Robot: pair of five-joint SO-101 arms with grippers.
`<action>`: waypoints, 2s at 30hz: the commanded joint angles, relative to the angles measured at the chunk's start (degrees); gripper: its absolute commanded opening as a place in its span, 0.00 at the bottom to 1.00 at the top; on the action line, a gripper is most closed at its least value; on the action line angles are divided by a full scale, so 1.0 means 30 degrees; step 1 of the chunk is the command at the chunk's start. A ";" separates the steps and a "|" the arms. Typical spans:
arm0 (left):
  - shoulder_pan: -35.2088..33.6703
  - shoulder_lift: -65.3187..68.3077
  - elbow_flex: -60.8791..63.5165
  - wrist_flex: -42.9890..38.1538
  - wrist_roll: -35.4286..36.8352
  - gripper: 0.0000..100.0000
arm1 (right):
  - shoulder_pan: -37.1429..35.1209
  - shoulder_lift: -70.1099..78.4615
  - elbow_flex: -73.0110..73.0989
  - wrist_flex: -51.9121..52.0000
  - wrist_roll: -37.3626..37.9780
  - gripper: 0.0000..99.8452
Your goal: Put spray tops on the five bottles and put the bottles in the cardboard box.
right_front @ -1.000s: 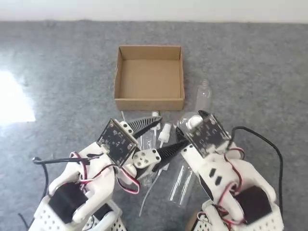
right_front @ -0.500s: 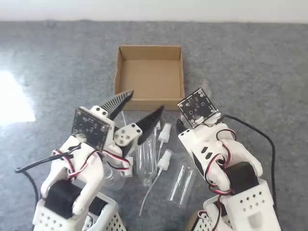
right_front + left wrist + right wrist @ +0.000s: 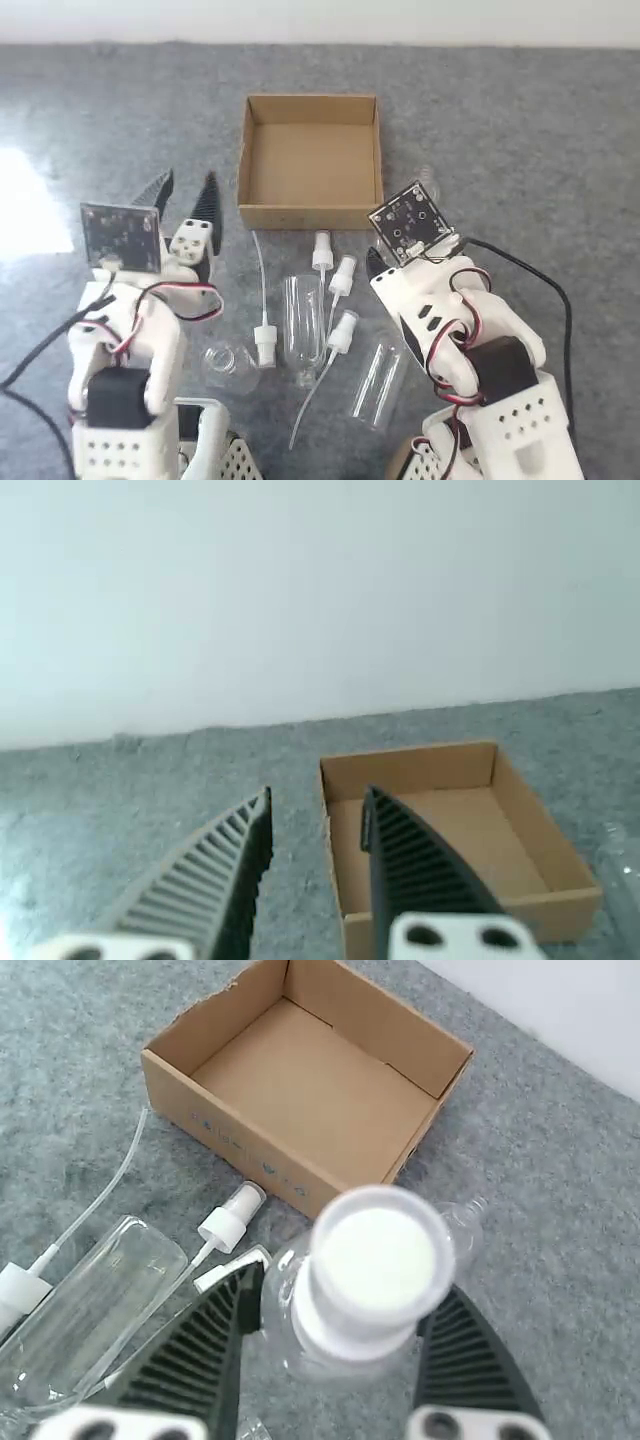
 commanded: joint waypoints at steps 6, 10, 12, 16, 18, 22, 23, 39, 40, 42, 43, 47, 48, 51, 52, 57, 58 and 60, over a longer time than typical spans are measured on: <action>-0.3810 0.0176 0.2330 -0.2168 0.2520 0.01 | 0.0161 0.0249 -0.0381 -0.0425 -0.0205 0.12; -0.5158 0.0176 0.4615 -0.4220 0.4103 0.01 | 0.0161 0.0249 -0.0205 -0.0484 -0.0205 0.12; -0.5597 0.0176 0.5231 -0.4659 0.4103 0.01 | 0.0161 0.0249 -0.0205 -0.0484 -0.0176 0.12; -0.6242 0.0176 0.5377 -0.4630 0.4190 0.01 | 0.0132 0.0249 -0.0527 -0.0454 -0.0147 0.12; -0.6271 0.0176 0.5407 -0.4659 0.4190 0.02 | 0.0103 0.0249 -0.0703 -0.0454 -0.0117 0.12; -0.6271 0.0176 0.5553 -0.4630 0.4190 0.02 | 0.0044 0.0278 -0.1436 -0.0454 -0.0117 0.12; -0.6212 0.0176 0.5670 -0.4689 0.4190 0.02 | 0.0015 0.0278 -0.1700 -0.0454 -0.0147 0.12; -0.6183 0.0176 0.5846 -0.4718 0.4161 0.02 | -0.2652 0.3209 -0.3810 -0.4586 -0.0059 0.12; -0.6183 0.0176 0.5846 -0.4718 0.4161 0.02 | -0.2652 0.3795 -0.3810 -0.5084 -0.0059 0.12; -0.6183 0.0176 0.5934 -0.4718 0.4161 0.02 | -0.2652 0.4821 -0.3810 -0.6139 -0.0059 0.12; -0.6183 0.0176 0.5993 -0.4718 0.4161 0.02 | -0.2652 0.5231 -0.3810 -0.6725 -0.0059 0.12; -0.6154 0.0176 0.6022 -0.4718 0.4161 0.02 | -0.2652 0.6813 -0.4747 -0.8161 -0.0059 0.12; -0.6154 0.0176 0.6022 -0.4718 0.4161 0.02 | -0.2652 0.7223 -0.5245 -0.8190 -0.0059 0.12; -0.6154 0.0176 0.6022 -0.4718 0.4161 0.02 | -0.2623 0.8689 -0.6974 -0.8103 -0.0059 0.12; -0.6154 0.0176 0.6022 -0.4718 0.4161 0.02 | -0.2623 0.9187 -0.7502 -0.8103 -0.0059 0.12; -0.6154 0.0176 0.6022 -0.4718 0.4161 0.02 | -0.2593 1.2000 -0.9729 -0.8220 -0.0059 0.12; -0.6154 0.0176 0.6022 -0.4718 0.4161 0.02 | -0.2593 1.2615 -1.0139 -0.8278 -0.0059 0.12; -0.6183 0.0176 0.6022 -0.4718 0.4161 0.02 | -0.2564 1.3875 -1.1106 -0.8278 -0.0059 0.12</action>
